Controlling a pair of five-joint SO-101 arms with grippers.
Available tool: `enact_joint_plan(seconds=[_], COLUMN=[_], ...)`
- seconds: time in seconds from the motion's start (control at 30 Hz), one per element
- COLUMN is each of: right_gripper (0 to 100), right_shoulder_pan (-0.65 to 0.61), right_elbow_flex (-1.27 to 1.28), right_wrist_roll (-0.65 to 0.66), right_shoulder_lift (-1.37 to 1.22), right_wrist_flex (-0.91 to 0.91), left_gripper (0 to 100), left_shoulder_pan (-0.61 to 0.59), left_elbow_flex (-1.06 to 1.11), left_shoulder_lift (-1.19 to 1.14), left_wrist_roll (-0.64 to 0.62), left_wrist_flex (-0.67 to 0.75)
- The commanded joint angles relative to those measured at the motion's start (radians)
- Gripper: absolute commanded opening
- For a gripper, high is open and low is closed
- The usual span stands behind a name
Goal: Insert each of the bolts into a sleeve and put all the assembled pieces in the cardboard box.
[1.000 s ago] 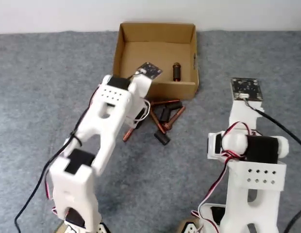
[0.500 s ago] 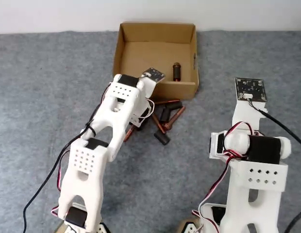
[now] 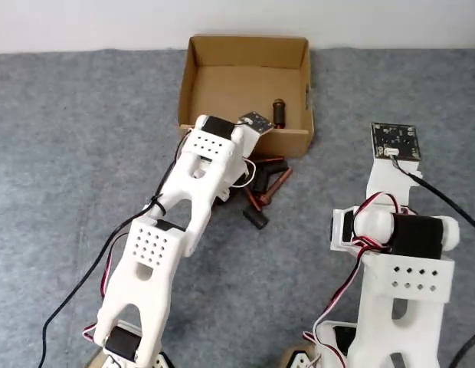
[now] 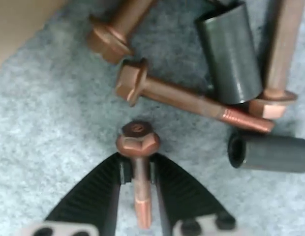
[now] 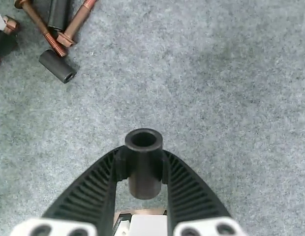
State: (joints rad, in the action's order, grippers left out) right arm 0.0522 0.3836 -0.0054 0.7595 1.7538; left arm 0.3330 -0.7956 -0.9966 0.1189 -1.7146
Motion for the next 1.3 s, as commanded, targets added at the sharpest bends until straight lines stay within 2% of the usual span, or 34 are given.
enact_joint_plan(seconds=[0.0, 0.17, 0.37, 0.63, 0.77, 1.0, 1.27], right_gripper=[0.8, 0.8, 0.8, 0.8, 0.8, 0.8, 0.8], right_shoulder_pan=[0.01, 0.01, 0.01, 0.013, 0.015, 0.01, 0.008], right_elbow_flex=[0.0, -0.005, -0.003, 0.071, 0.163, 0.278, 0.443], right_wrist_roll=[-0.011, -0.011, -0.011, -0.003, -0.006, -0.009, -0.011], right_shoulder_lift=[0.019, 0.021, 0.101, 0.298, 0.363, 0.512, 0.664], right_wrist_flex=[0.021, 0.021, 0.012, 0.012, -0.001, -0.159, -0.331], left_gripper=[0, 0, 0, 0, 0, 0, 0], left_shoulder_pan=[0.012, -0.012, -0.017, -0.021, -0.023, -0.025, -0.023], left_elbow_flex=[-0.053, -0.099, -0.045, 0.294, 0.496, 0.874, 1.081], left_shoulder_lift=[0.006, 0.106, 0.333, 0.735, 0.953, 1.318, 1.676], left_wrist_roll=[-0.029, -0.117, -0.172, -0.195, -0.222, -0.261, -0.434], left_wrist_flex=[-0.035, -0.037, -0.038, -0.023, 0.081, 0.313, 0.35])
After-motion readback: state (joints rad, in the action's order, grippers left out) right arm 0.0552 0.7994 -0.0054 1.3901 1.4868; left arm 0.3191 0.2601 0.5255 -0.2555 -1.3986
